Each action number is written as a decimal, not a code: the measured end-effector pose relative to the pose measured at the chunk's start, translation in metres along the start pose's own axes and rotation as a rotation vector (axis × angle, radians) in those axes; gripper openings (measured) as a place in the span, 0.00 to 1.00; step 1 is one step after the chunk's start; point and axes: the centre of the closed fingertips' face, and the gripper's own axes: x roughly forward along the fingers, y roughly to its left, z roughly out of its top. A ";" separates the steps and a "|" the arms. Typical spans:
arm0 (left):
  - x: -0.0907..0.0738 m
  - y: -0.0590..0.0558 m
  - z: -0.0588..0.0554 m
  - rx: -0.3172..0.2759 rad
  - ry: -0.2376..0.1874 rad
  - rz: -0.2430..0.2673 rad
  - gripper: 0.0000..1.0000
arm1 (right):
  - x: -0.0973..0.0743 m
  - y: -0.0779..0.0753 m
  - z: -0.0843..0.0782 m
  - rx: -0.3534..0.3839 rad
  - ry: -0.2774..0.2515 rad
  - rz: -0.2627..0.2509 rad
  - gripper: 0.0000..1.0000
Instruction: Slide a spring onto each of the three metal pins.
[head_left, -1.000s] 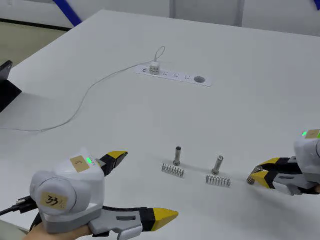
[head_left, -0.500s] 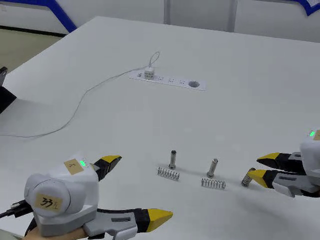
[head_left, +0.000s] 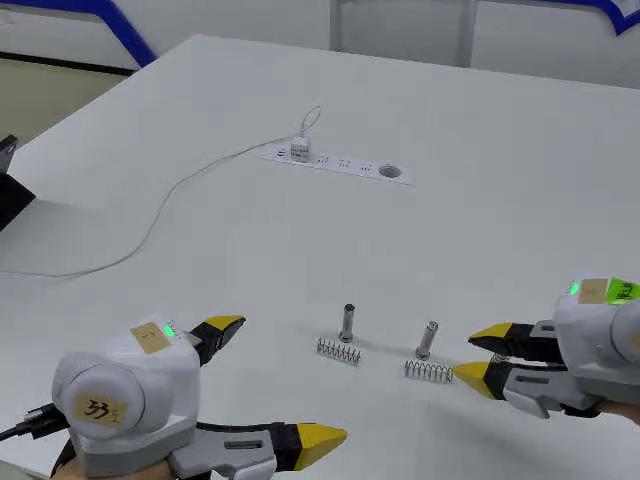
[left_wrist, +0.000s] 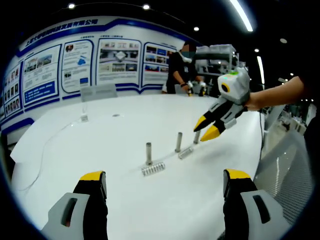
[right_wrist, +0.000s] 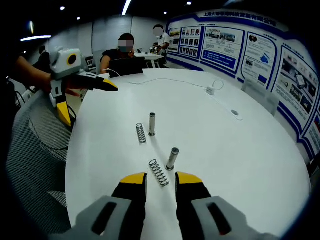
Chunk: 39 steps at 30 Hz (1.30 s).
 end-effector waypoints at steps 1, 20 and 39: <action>0.000 0.000 0.000 0.000 -0.001 0.001 0.99 | 0.004 0.002 -0.004 -0.012 0.017 0.006 0.23; 0.000 0.005 -0.001 -0.030 -0.002 0.014 0.99 | 0.039 0.004 -0.019 0.006 0.106 0.056 0.23; 0.001 0.001 -0.005 -0.024 0.017 0.001 0.98 | 0.043 0.015 -0.028 0.019 0.152 0.124 0.11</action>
